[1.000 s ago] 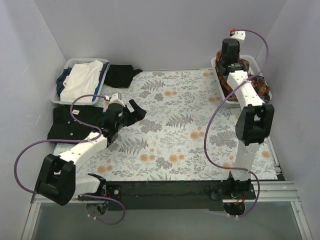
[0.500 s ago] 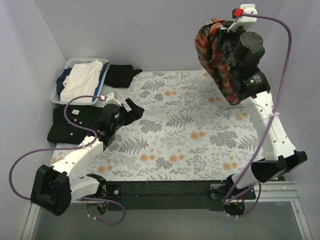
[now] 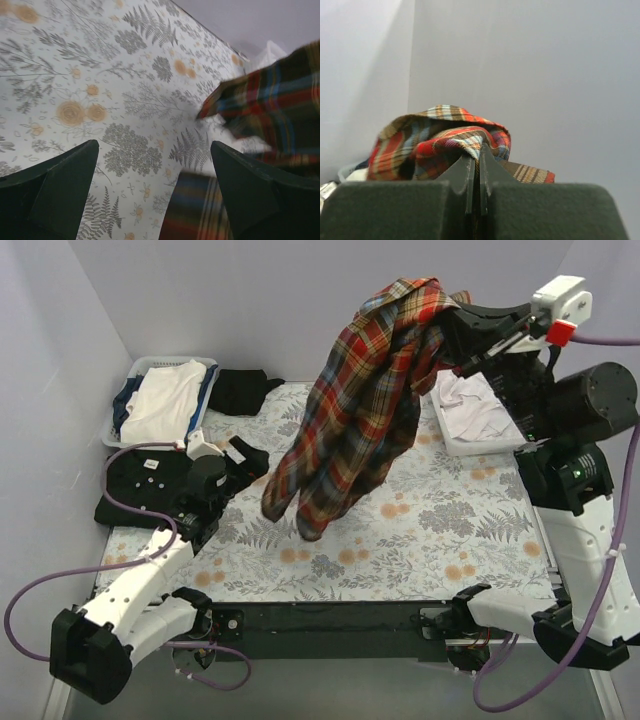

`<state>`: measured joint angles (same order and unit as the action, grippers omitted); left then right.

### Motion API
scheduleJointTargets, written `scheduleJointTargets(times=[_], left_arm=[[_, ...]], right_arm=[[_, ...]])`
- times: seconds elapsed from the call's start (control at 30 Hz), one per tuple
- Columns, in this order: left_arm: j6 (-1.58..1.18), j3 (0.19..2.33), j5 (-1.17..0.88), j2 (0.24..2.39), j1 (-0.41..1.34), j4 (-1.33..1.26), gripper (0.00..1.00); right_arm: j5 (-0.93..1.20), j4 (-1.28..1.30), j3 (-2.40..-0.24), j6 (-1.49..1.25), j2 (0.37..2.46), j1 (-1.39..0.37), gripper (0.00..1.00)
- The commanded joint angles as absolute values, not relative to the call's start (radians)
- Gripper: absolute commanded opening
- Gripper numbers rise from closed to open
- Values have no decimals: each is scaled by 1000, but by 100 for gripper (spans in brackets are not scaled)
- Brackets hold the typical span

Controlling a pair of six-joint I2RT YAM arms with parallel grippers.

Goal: Fold and stack the long sleeve shirts
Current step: Move the shirt to the center of the board

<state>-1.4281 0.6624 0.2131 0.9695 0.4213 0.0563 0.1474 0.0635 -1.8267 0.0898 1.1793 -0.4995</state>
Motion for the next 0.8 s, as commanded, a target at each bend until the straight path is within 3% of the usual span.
scheduleJointTargets(times=[0.0, 0.23, 0.33, 0.37, 0.43, 0.47, 0.57, 0.77], left_arm=[[-1473, 643, 458, 835, 423, 150, 97], [-1506, 649, 638, 687, 423, 268, 97], [-1486, 663, 629, 663, 423, 295, 97], [-1482, 666, 596, 664, 423, 298, 97], [-1462, 673, 543, 689, 423, 298, 97], [-1453, 683, 505, 702, 423, 295, 97], [-1421, 698, 329, 794, 423, 298, 95], [-1508, 595, 137, 919, 426, 241, 94]], right_arm=[[36, -31, -1690, 89, 1112, -502, 1], [-250, -2, -1100, -70, 954, -502, 4], [-287, 67, -897, -179, 925, -502, 16], [-314, 84, -862, -198, 922, -503, 27], [-375, 148, -797, -262, 931, -502, 32], [-455, 175, -787, -284, 934, -502, 44], [-559, 259, -779, -349, 950, -502, 59], [-447, 244, -766, -342, 937, -502, 71]])
